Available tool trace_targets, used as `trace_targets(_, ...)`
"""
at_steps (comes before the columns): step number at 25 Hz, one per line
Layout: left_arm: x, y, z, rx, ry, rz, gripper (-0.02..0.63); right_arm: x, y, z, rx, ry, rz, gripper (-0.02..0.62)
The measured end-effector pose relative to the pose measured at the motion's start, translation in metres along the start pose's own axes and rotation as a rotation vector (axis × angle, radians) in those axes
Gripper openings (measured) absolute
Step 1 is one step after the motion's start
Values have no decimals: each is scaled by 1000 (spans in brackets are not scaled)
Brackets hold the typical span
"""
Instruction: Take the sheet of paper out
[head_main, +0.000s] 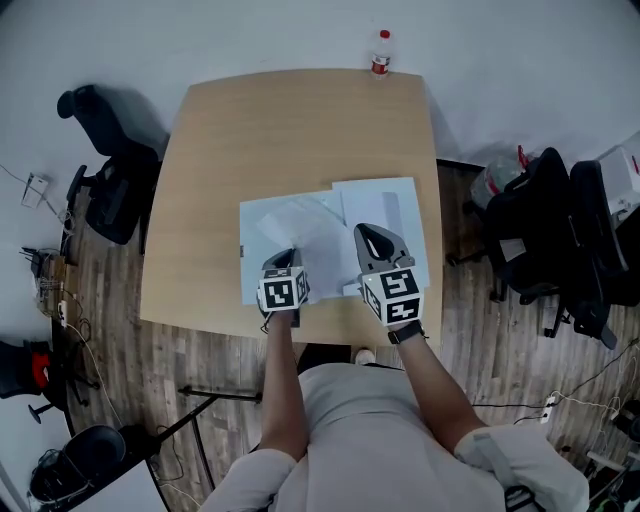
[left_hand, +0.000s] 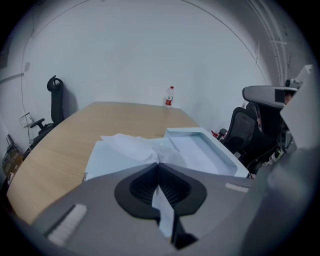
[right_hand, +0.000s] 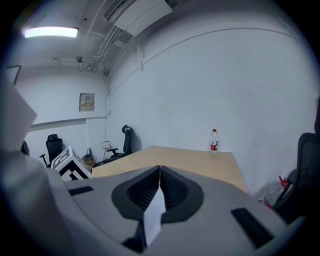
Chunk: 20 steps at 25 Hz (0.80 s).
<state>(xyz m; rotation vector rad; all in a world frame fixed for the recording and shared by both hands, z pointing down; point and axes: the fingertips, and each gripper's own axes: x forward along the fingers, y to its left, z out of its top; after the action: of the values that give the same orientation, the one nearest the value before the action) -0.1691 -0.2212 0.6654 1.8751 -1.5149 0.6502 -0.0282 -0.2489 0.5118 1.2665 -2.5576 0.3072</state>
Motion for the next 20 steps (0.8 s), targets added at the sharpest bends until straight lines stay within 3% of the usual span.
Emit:
trace_targets(7, -30, -9, 5, 28, -68, 32, 12, -28, -2, 12, -6, -52, -13, 12)
trace_targets(20, -94, -36, 48, 86, -286, 75, 12, -69, 20, 35, -55, -130, 7, 12)
